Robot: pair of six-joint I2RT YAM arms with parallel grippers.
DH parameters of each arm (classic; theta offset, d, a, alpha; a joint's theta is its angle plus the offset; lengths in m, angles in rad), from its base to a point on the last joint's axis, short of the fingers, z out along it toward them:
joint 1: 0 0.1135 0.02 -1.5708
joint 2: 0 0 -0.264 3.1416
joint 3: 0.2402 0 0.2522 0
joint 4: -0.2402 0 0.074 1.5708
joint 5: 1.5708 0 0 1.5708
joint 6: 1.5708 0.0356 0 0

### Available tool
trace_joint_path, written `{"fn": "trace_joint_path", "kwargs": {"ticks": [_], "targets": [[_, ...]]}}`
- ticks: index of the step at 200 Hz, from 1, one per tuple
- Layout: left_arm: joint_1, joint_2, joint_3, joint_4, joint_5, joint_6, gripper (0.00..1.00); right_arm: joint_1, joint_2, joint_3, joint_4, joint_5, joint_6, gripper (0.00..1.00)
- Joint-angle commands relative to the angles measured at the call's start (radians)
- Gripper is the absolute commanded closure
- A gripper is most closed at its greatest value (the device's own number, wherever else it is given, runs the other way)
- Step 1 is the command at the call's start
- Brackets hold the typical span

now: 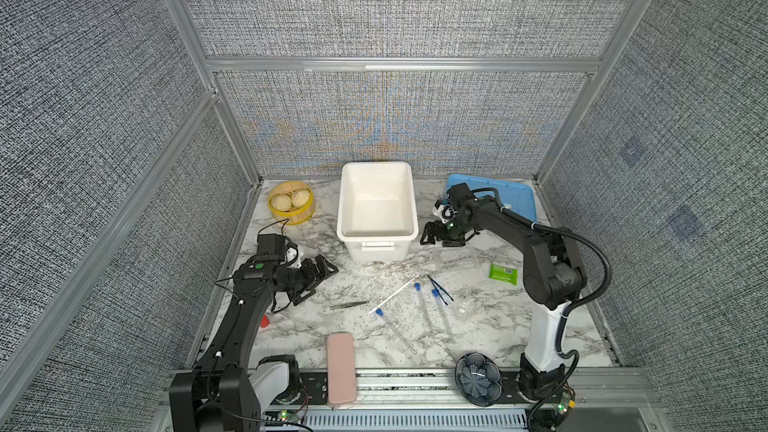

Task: Organize the chemistry lab equipment
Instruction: 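Lower the right gripper onto a blue-capped test tube near the rod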

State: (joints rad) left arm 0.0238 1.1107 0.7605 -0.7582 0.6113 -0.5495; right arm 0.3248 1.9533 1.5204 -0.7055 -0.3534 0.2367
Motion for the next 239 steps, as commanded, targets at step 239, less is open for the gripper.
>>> {"fn": "trace_joint_path", "kwargs": {"ticks": [239], "targets": [[0.001, -0.045, 0.018, 0.007, -0.045, 0.067, 0.01, 0.462, -0.249, -0.518, 0.332, 0.317, 0.204, 0.50]]}}
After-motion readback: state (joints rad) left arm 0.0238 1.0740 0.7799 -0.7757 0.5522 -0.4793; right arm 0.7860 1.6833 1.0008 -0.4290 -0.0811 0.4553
